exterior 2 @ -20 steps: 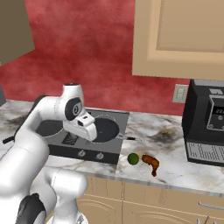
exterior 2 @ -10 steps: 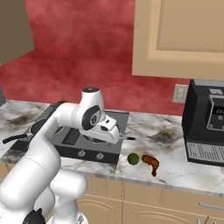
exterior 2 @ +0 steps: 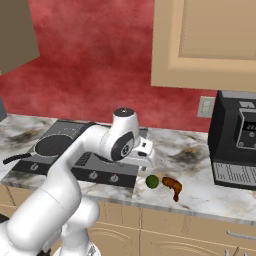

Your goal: Place both pans onto different burners. Then place the lime and the chicken drumstick on different pans.

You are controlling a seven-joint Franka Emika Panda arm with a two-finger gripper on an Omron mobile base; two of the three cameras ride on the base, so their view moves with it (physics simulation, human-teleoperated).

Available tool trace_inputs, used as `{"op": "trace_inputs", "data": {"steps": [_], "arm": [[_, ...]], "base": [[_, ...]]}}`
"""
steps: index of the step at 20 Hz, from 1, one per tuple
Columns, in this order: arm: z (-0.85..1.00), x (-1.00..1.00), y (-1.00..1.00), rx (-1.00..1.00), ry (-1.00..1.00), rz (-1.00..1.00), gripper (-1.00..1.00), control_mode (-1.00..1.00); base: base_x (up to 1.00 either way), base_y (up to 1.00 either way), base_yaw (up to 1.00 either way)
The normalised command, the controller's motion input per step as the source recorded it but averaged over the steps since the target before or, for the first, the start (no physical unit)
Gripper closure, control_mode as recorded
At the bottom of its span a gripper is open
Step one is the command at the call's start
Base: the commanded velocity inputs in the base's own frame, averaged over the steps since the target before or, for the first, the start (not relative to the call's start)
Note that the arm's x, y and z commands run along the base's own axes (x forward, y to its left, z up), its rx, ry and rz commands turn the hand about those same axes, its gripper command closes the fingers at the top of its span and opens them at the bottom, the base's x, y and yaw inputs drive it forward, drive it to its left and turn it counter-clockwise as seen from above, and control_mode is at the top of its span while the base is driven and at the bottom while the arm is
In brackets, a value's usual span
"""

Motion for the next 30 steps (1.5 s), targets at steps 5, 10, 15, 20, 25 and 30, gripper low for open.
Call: {"op": "trace_inputs", "data": {"steps": [5,10,15,20,25,30], "arm": [[0.00,0.02,-0.22,0.00,-0.01,0.08,-1.00,-1.00],[-0.04,0.11,-0.05,0.00,0.00,0.04,-1.00,-1.00],[-0.15,0.05,-0.06,0.00,0.00,0.03,-1.00,-1.00],[-0.27,0.08,-0.01,0.00,-0.03,0.02,-1.00,-1.00],[-0.27,0.07,-0.09,0.00,-0.03,0.04,-1.00,-1.00],[-0.25,0.04,-0.11,0.00,-0.01,0.05,-1.00,-1.00]], "base": [[0.00,0.00,0.00],[0.00,0.00,0.00],[0.00,0.00,0.00],[0.00,0.00,0.00],[0.00,0.00,0.00],[0.00,0.00,0.00]]}}
